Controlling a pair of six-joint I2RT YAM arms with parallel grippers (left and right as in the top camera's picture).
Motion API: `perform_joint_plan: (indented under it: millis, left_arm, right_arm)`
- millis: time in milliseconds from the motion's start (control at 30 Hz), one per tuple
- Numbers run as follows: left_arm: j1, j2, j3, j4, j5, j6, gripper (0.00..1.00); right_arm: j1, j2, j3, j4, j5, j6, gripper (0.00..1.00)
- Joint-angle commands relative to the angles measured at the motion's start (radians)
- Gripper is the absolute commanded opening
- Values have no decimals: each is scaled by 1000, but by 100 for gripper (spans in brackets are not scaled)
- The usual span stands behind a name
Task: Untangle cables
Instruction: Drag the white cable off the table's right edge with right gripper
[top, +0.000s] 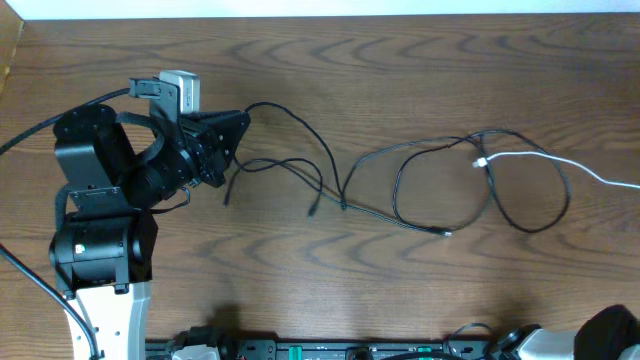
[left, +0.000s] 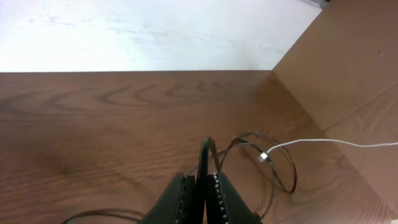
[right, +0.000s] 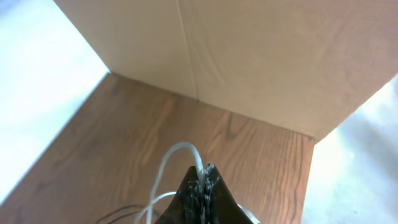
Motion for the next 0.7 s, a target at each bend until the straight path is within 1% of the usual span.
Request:
perform_joint_plan:
  millis: [0,67,133,200,333,400,433,567,667]
  left_arm:
    - [-2,-2,19,-4,-2,16,13]
    - [-2,-2,19,-4,-2,16,13]
    - [-2,-2,19,-4,-2,16,13]
    - [-2,-2,19,-4,-2,16,13]
    - [-2,-4,19,-13,-2,16,13]
    - [-2,-5,19,-18,-2,17,13]
    - [-2,-5,19,-19,-2,17,13]
    - [-2,-6,19,-19,-3,18,13]
    - [-2,-6,19,-19,-6,21,13]
  right_arm:
    - [-8,29,2,3,-98,-32,1]
    - [-8,61,-6,1,-227,-102,1]
    - [-5,103,-20,-4,-410,-183,1]
    - [29,153,-35,-18,-558,-264,1]
    - [126,204,-64,-18,-608,-308,1]
    - [195,212,-71,-18,-646,-360,1]
    - [224,212,-72,-18,-648,-363,1]
    - [394,212,-71,-14,-650,-386,1]
    - [554,216,-72,-6,-649,-397,1]
